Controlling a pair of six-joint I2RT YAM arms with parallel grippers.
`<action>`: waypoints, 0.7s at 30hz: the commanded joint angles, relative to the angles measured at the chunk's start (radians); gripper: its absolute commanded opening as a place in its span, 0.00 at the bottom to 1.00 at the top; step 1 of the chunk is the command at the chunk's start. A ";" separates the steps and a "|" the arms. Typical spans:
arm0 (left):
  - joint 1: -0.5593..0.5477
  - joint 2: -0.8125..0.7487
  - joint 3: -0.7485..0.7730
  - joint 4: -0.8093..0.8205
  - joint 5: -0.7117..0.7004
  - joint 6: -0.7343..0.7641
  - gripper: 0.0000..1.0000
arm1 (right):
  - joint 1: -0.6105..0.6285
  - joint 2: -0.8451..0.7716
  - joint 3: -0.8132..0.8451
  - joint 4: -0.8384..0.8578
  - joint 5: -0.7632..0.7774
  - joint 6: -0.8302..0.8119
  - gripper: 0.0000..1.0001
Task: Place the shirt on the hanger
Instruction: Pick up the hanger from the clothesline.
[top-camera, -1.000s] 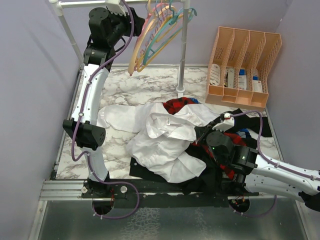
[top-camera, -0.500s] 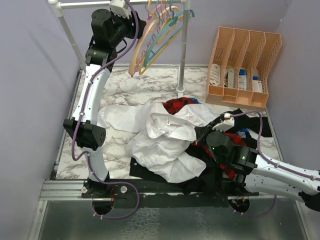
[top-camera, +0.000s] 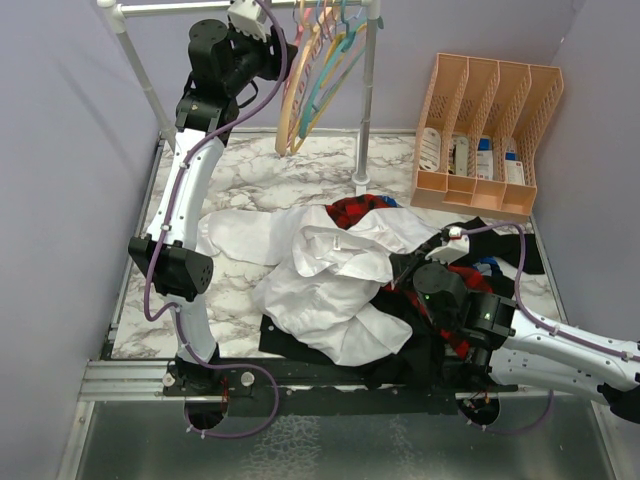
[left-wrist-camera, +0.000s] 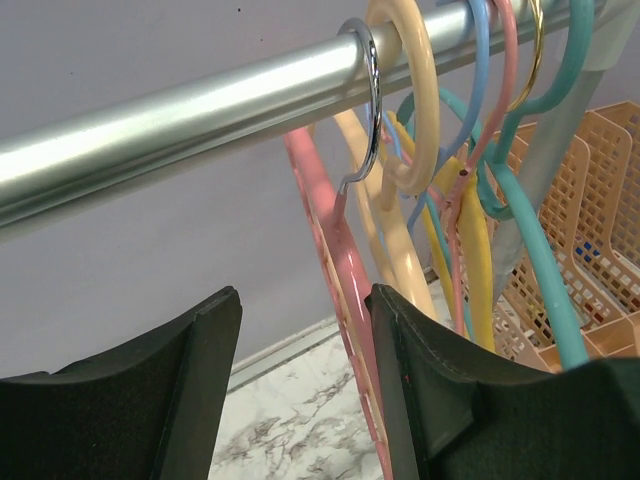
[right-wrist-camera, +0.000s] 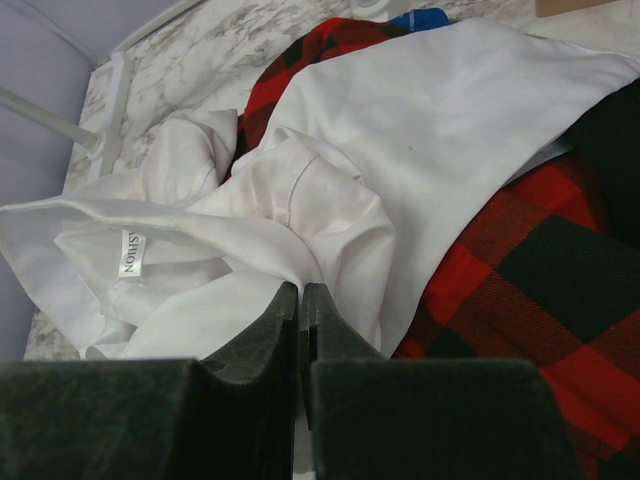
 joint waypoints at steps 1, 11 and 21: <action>-0.012 -0.022 -0.011 -0.025 0.042 0.029 0.59 | -0.003 -0.012 -0.017 -0.030 0.039 0.018 0.01; -0.091 -0.041 -0.021 -0.060 -0.092 0.162 0.74 | -0.002 -0.012 -0.019 -0.034 0.037 0.022 0.01; -0.146 -0.042 -0.016 -0.044 -0.337 0.199 0.57 | -0.002 -0.019 -0.021 -0.040 0.040 0.026 0.01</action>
